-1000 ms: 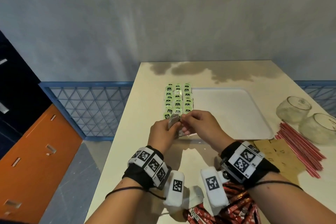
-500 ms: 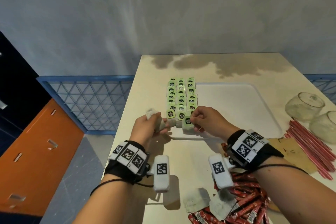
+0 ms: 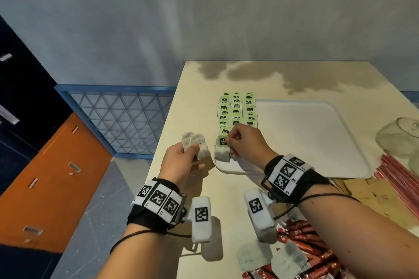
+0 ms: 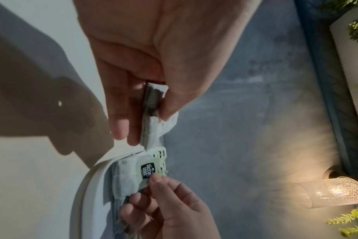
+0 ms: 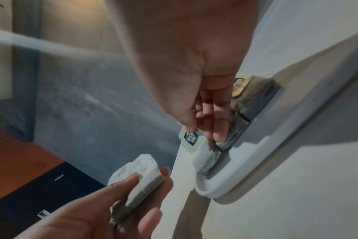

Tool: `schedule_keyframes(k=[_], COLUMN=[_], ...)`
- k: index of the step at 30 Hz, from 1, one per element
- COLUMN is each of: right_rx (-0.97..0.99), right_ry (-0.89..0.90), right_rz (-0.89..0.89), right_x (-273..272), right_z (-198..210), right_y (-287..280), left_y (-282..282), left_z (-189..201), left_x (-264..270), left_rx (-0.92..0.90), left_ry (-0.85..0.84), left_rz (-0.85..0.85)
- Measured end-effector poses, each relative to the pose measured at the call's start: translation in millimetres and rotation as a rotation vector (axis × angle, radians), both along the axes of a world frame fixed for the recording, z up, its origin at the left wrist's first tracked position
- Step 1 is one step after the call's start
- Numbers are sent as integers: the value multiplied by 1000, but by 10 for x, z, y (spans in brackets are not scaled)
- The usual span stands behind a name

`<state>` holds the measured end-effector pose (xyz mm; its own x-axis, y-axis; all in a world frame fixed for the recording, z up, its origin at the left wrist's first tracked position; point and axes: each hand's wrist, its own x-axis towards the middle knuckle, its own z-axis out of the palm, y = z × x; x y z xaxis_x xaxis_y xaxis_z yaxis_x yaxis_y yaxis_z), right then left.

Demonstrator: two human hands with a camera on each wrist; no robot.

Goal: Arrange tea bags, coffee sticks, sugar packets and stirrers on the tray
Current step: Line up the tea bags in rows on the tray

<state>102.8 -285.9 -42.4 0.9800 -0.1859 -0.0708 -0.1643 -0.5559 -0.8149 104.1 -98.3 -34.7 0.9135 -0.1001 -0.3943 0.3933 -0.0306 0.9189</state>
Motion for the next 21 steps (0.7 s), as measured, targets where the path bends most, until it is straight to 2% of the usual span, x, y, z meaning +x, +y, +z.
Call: schedule_keyframes(k=[6,9,11,14,18,21], right_rx=[-7,173,218,177,126,59], right_ry=[-54,-79,-83,-114,-146,-142], right_rz=[-53,-5,33,-4,-132,-131], right_x=[-97,-239,-316,-422,-498,-541], right_z=[61,204,239,276,274,243], right_y=[-58,-55,-45,-110,-216,-175], left_y=[-62,-197,-287,-383,-411,-522], left_z=[2,51,86,93,61,116], left_x=[-30,-78,-122,-159,-180,-333], left_rx=[8,-22,-29,4,108,121], left_ry=[-82,-103,-123,-139,-218,-293], left_rz=[-20,-66,-109,-139,-61,-114])
